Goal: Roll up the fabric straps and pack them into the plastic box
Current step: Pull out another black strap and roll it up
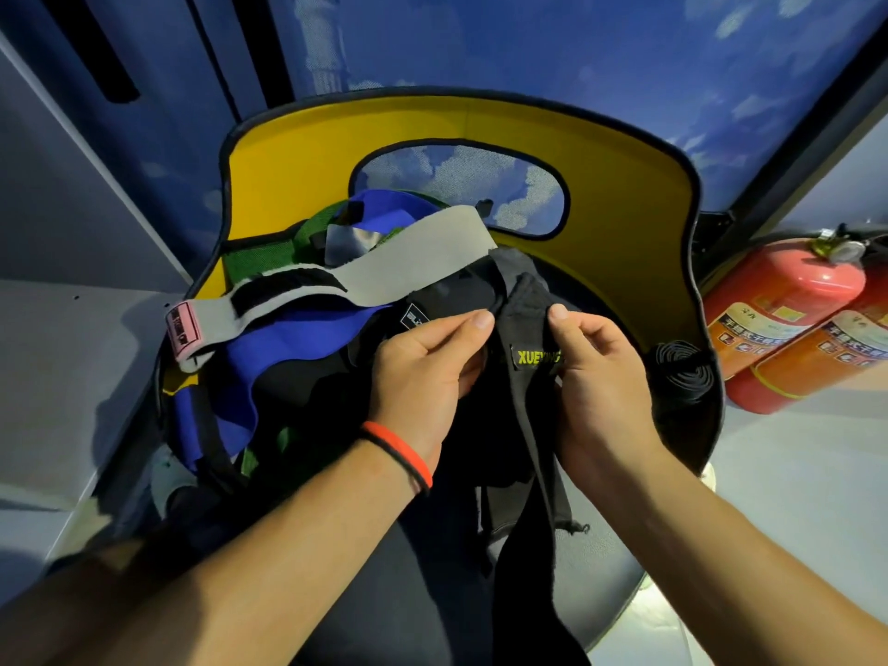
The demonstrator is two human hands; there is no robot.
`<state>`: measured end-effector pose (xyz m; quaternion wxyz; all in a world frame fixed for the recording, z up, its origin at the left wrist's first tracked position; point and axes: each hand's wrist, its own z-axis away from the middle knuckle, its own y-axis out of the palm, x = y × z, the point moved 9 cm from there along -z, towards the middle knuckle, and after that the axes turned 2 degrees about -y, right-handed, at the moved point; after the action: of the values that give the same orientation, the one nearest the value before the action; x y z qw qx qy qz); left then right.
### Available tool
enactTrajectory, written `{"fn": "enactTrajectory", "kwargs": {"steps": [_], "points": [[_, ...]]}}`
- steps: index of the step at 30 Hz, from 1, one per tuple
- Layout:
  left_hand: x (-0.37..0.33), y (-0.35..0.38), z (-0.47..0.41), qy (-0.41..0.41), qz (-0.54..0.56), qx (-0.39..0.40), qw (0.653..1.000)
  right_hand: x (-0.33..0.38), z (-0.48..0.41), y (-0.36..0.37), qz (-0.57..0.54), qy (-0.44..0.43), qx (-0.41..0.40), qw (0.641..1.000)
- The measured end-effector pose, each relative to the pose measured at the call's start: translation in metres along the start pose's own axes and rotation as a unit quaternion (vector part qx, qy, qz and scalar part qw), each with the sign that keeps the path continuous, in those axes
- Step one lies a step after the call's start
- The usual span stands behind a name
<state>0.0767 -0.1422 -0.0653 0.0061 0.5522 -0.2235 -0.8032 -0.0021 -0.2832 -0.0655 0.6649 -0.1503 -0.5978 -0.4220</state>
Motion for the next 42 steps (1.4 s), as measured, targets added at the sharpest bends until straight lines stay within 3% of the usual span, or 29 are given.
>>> {"fn": "enactTrajectory", "kwargs": {"steps": [6, 13, 17, 19, 21, 23, 25, 27, 31, 33, 37, 40, 42], "points": [[-0.002, 0.005, 0.004, 0.019, -0.043, 0.016, 0.999, -0.001, 0.000, -0.007, 0.044, -0.021, -0.036, 0.998], [-0.032, 0.007, 0.016, 0.192, -0.274, -0.009, 0.942, 0.005, -0.004, -0.009, 0.099, -0.064, -0.059, 0.991], [-0.033, -0.002, 0.011, 0.157, -0.267, -0.022, 0.950, 0.005, -0.008, -0.004, 0.112, -0.067, -0.027, 0.991], [-0.030, -0.009, 0.006, 0.117, -0.239, -0.043, 0.963, 0.021, -0.006, 0.001, 0.209, -0.127, -0.007, 0.970], [-0.028, -0.019, -0.001, 0.088, -0.201, -0.068, 0.973, 0.039, 0.005, 0.017, 0.341, -0.206, 0.048, 0.916], [-0.024, -0.023, -0.004, 0.056, -0.137, -0.068, 0.987, 0.036, 0.019, 0.035, 0.426, -0.227, 0.130, 0.866], [-0.019, -0.020, -0.004, 0.033, -0.107, -0.045, 0.993, 0.026, 0.027, 0.042, 0.466, -0.224, 0.168, 0.839], [-0.016, -0.012, -0.001, 0.026, -0.099, -0.015, 0.995, 0.026, 0.030, 0.042, 0.473, -0.248, 0.154, 0.831], [-0.013, 0.007, 0.007, 0.019, -0.072, 0.076, 0.994, 0.044, 0.018, 0.027, 0.399, -0.263, 0.091, 0.874], [-0.019, 0.006, 0.006, 0.049, -0.112, 0.069, 0.990, 0.049, 0.011, 0.019, 0.347, -0.247, 0.083, 0.901], [-0.036, -0.015, -0.008, 0.127, -0.197, -0.016, 0.972, 0.046, 0.006, 0.019, 0.181, -0.152, 0.128, 0.963], [-0.039, -0.007, -0.007, 0.125, -0.228, 0.024, 0.965, 0.033, 0.005, 0.023, 0.109, -0.068, 0.165, 0.978], [-0.045, -0.002, -0.001, 0.154, -0.243, 0.033, 0.957, 0.030, 0.005, 0.026, 0.097, -0.054, 0.183, 0.977]]}}
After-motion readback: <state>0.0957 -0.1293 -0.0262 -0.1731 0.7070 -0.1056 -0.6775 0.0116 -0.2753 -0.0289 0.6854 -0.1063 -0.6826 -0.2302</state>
